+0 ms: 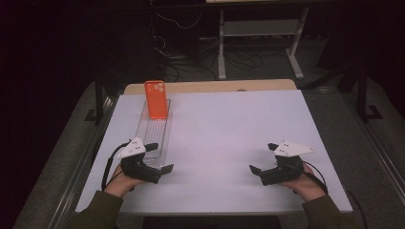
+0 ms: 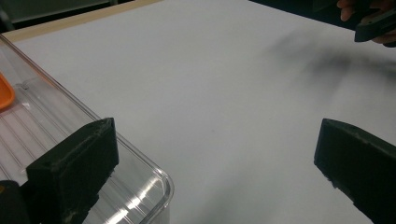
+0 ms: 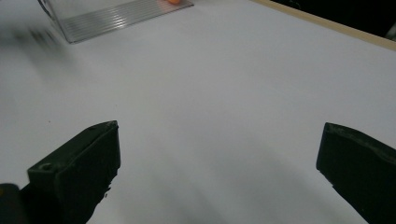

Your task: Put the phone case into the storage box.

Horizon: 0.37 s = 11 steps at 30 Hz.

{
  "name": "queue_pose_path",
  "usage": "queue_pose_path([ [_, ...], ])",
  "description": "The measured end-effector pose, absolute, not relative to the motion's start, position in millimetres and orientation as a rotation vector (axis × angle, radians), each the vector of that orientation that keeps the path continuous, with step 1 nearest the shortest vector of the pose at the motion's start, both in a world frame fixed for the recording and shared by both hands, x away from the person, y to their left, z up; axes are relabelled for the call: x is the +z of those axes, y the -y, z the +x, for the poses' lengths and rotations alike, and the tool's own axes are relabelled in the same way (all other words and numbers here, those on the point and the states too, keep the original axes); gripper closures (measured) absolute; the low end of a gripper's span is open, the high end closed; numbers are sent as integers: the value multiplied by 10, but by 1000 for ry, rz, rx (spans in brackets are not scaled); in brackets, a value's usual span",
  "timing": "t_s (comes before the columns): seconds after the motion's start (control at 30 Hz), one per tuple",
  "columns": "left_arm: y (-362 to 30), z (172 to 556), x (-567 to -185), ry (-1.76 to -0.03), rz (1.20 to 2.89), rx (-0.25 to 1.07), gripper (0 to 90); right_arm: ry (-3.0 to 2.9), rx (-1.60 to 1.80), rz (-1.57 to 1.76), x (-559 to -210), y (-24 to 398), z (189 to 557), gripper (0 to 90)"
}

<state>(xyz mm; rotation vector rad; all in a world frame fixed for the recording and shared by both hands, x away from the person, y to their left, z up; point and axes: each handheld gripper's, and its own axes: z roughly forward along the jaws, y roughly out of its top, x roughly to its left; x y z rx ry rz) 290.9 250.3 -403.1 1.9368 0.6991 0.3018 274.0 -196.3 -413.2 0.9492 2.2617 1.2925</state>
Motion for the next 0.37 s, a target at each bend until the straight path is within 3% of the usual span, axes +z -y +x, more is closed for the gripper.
queue_pose_path([
  [0.37,-2505,2908,-4020,-706,1924,296,0,-2261,1289,949,-4138,1964,2732,0],
])
